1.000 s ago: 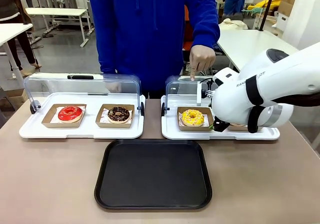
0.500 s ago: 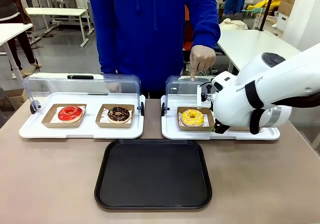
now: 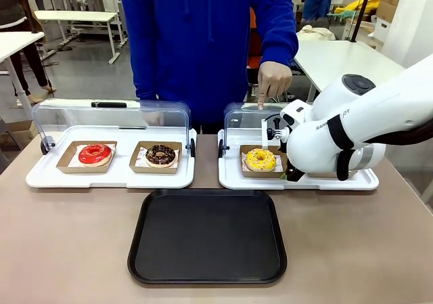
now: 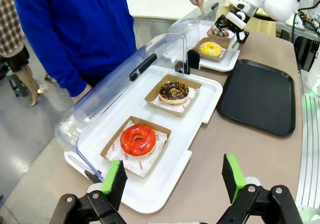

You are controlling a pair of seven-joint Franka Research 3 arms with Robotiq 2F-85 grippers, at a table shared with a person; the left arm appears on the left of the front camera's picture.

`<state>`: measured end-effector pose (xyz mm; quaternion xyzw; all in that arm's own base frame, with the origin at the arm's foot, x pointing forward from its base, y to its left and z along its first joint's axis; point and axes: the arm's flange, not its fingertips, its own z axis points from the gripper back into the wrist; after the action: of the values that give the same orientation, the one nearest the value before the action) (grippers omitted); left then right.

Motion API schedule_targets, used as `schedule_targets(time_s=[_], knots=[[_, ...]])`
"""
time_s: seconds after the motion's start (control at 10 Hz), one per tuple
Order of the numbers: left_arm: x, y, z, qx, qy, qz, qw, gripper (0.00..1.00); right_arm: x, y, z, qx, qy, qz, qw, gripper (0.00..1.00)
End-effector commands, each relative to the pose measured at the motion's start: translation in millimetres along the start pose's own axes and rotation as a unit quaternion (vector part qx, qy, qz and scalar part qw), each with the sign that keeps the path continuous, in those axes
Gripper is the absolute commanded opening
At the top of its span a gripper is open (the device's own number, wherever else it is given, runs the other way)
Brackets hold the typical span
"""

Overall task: Move the third donut from the left to the tray.
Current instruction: Pick up the Paper togo box containing the Donut indicated by the person and place it on the Handle tray.

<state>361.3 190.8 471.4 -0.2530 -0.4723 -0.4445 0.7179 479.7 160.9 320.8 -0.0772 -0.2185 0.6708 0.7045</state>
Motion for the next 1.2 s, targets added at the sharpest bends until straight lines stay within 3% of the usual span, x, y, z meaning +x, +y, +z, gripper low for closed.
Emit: schedule_targets(time_s=[0.0, 0.9, 1.0, 1.1], knots=[[1.1, -2.3, 0.7, -0.003, -0.003, -0.004, 1.0, 1.0, 14.5, -10.8, -15.5, -0.001, 0.015, -0.007, 1.0, 1.0], [1.1, -2.3, 0.7, -0.003, -0.003, -0.004, 1.0, 1.0, 9.5, -16.6, -39.7, 0.026, 0.027, -0.009, 0.999, 1.0], [1.1, -2.3, 0.7, -0.003, -0.003, -0.004, 1.0, 1.0, 9.2, -16.5, -40.8, 0.028, 0.028, -0.009, 0.999, 0.68], [1.1, -2.3, 0.7, -0.003, -0.003, -0.004, 1.0, 1.0, 8.5, -16.7, -41.1, 0.034, 0.033, -0.012, 0.999, 0.42]])
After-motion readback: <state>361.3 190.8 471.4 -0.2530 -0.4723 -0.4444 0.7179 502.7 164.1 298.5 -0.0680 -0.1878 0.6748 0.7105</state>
